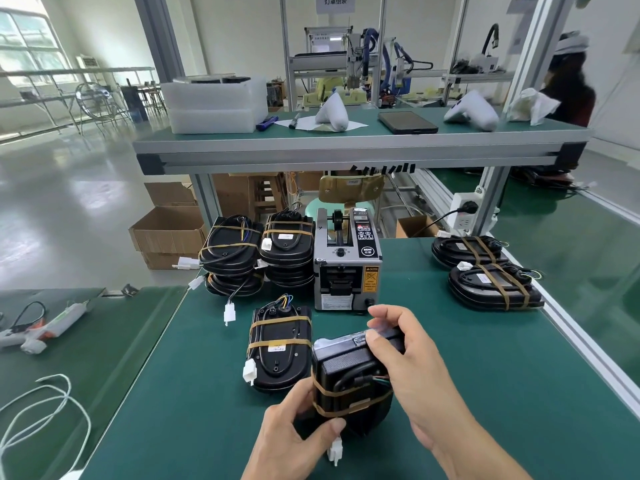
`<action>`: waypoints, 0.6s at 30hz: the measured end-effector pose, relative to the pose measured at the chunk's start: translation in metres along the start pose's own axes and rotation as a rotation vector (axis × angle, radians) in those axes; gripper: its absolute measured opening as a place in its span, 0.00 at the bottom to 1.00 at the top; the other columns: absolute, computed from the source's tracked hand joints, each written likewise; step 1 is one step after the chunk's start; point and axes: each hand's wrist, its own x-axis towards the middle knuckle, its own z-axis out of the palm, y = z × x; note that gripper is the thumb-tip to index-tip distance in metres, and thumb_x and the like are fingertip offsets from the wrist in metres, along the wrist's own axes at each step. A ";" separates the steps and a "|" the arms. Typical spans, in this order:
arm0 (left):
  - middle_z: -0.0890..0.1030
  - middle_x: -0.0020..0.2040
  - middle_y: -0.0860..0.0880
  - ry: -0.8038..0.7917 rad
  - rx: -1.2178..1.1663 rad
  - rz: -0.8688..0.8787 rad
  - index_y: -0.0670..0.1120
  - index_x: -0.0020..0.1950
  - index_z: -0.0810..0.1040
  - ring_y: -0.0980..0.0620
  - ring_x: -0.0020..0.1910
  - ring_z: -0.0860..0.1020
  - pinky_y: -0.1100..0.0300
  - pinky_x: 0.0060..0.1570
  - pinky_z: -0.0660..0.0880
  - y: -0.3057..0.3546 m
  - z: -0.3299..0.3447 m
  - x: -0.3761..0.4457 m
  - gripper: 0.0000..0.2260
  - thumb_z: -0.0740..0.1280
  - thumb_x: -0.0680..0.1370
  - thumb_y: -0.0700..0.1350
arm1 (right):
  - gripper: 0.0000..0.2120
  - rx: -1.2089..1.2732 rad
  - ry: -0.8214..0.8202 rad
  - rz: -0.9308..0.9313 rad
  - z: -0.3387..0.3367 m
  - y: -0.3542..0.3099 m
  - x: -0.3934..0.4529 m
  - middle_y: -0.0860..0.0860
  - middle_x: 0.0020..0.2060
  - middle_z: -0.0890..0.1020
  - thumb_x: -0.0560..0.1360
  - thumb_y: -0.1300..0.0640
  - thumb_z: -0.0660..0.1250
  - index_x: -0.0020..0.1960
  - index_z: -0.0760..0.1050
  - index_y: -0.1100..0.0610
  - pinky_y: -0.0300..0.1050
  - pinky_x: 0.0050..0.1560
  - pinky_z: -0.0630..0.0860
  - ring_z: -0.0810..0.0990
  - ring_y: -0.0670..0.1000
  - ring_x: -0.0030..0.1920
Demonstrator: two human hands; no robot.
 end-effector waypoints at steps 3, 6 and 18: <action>0.88 0.58 0.54 -0.005 0.000 -0.026 0.60 0.73 0.75 0.51 0.59 0.86 0.63 0.64 0.78 -0.003 0.000 0.000 0.25 0.77 0.77 0.49 | 0.16 0.029 -0.013 -0.004 0.000 0.004 0.003 0.38 0.52 0.83 0.83 0.56 0.67 0.58 0.78 0.33 0.38 0.54 0.75 0.81 0.40 0.50; 0.88 0.57 0.55 0.012 0.007 -0.044 0.65 0.72 0.75 0.54 0.58 0.86 0.66 0.62 0.78 -0.004 -0.001 -0.002 0.26 0.78 0.76 0.51 | 0.16 0.355 -0.127 0.088 -0.010 0.018 0.007 0.45 0.60 0.85 0.86 0.52 0.60 0.70 0.74 0.38 0.43 0.62 0.75 0.83 0.45 0.61; 0.88 0.58 0.53 0.034 -0.017 -0.106 0.63 0.71 0.76 0.52 0.60 0.86 0.59 0.64 0.79 0.003 -0.001 -0.004 0.24 0.76 0.77 0.49 | 0.19 0.206 0.232 0.090 -0.020 0.113 -0.010 0.55 0.44 0.89 0.87 0.61 0.53 0.55 0.83 0.65 0.37 0.52 0.82 0.86 0.52 0.50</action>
